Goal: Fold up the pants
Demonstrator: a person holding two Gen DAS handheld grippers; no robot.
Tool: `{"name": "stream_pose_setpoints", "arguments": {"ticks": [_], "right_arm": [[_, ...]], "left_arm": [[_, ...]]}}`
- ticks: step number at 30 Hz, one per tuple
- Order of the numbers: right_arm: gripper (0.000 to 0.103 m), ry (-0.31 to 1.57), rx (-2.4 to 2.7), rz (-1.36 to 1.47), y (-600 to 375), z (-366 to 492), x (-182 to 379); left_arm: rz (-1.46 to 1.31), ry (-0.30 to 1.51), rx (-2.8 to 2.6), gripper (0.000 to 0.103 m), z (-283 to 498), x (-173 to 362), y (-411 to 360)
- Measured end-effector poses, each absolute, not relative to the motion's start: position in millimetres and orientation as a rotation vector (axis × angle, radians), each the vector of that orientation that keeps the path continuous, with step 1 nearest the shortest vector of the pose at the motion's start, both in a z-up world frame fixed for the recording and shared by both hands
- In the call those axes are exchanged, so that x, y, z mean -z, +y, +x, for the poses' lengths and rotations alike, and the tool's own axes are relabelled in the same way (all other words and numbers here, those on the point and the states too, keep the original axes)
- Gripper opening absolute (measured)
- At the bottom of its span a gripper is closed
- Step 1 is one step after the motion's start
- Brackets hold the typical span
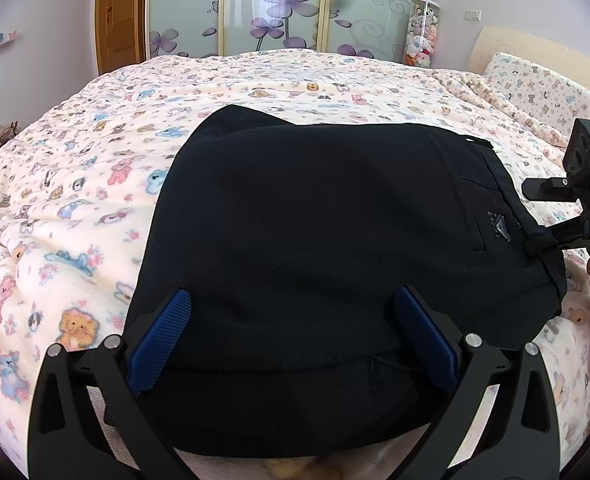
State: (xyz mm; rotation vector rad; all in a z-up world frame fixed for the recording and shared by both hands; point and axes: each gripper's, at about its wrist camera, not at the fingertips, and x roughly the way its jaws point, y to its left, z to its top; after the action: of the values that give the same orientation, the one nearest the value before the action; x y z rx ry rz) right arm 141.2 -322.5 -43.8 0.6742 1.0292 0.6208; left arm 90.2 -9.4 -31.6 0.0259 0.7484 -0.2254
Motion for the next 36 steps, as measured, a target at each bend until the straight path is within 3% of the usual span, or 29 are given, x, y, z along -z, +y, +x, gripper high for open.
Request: {"name": "stream_pose_setpoints", "arguments": {"ticks": [9,13,19,23,29,33,36], "right_arm": [[0.092,1.045,-0.606,0.622,-316,141,52],[0.102,1.013,-0.631,0.598,-312,140,53],[0.102,0.998,-0.646,0.552,-296,138,43],[0.093,0.964,-0.668,0.649,-301,137,38],[0.092,0.909,-0.807,0.703,-294,132,13],[0.092,1.004,-0.728,0.714,-305,142,30],[0.077,1.033,-0.696,0.758,-316,143,44]], "left_arm": [[0.027,0.748,0.225,0.101,90,32,-9],[0.027,0.748,0.225,0.101,90,32,-9],[0.026,0.748,0.225,0.101,90,32,-9],[0.021,0.75,0.222,0.101,91,33,-10],[0.008,0.759,0.206,0.101,93,35,-7],[0.013,0.756,0.209,0.101,92,35,-8],[0.017,0.756,0.21,0.101,92,35,-9]]}}
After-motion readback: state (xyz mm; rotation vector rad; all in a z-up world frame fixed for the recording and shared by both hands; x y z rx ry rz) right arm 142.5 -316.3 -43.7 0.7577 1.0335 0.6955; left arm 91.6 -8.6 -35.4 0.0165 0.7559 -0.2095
